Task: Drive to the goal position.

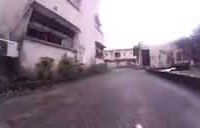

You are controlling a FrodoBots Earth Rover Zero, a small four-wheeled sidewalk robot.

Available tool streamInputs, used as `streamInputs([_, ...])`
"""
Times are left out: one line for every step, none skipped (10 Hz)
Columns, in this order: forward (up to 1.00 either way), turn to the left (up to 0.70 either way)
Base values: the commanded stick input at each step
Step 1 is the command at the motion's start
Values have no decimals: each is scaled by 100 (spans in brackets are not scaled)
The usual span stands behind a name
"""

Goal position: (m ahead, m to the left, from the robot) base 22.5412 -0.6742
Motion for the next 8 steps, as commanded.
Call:
streamInputs([70,18])
streamInputs([70,18])
streamInputs([70,18])
streamInputs([70,18])
streamInputs([70,18])
streamInputs([70,18])
streamInputs([70,18])
streamInputs([70,18])
